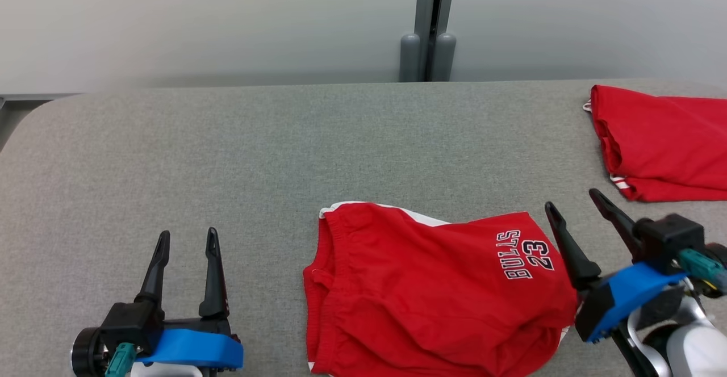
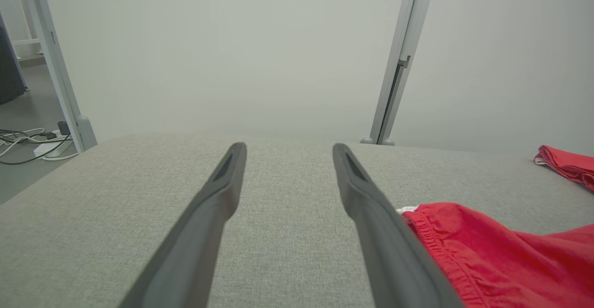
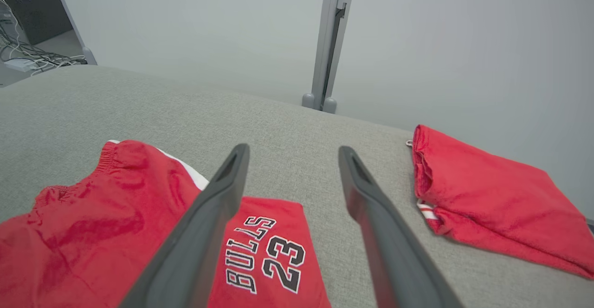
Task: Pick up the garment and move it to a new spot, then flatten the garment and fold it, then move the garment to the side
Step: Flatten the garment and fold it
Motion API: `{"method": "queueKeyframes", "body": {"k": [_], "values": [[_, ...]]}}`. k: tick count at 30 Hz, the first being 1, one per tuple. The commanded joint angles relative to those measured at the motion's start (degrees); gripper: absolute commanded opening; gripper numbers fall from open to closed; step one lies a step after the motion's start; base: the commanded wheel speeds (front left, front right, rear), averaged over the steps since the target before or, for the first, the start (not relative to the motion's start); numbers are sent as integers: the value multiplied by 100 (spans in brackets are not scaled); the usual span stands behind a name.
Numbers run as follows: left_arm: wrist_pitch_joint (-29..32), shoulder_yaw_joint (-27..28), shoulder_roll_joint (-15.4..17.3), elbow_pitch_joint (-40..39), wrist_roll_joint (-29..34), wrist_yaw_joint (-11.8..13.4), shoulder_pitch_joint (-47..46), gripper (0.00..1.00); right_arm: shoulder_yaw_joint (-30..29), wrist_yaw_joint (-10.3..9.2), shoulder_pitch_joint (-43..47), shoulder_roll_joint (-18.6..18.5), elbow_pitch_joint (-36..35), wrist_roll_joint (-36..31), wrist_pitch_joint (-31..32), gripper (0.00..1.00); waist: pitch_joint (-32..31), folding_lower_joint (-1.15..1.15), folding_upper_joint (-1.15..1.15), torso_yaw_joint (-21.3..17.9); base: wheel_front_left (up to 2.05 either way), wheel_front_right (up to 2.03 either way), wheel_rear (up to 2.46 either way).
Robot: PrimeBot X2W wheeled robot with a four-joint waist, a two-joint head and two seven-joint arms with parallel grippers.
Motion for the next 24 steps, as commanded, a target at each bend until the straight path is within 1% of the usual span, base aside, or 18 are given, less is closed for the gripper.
{"method": "queueKeyframes", "body": {"k": [1, 5, 12, 17, 24], "values": [[-25, 17, -2, -24, 54, -10, -103, 100, 102, 1, -228, -51, 186, -9, 39, 100, 68, 0, 0, 53, 0, 0, 0], [-25, 0, -7, -28, 48, -13, -189, 100, 250, 1, -443, -103, 591, -8, 49, 100, 146, 0, 0, 130, 0, 0, 0], [-25, -61, -19, 2, 22, -15, -273, 100, 456, 1, -622, -174, 1801, -51, 8, 100, 268, 0, 0, 307, 0, 0, 0], [-25, -52, -25, 10, 9, -1, -279, 100, 576, 1, -712, -172, 2592, -85, -66, 100, 306, 0, 0, 355, 0, 0, 0], [-25, -81, -28, 38, 15, 12, -331, 100, 956, 1, -908, -85, 3474, -126, 2, 100, 325, 0, 0, 356, 0, 0, 0]]}}
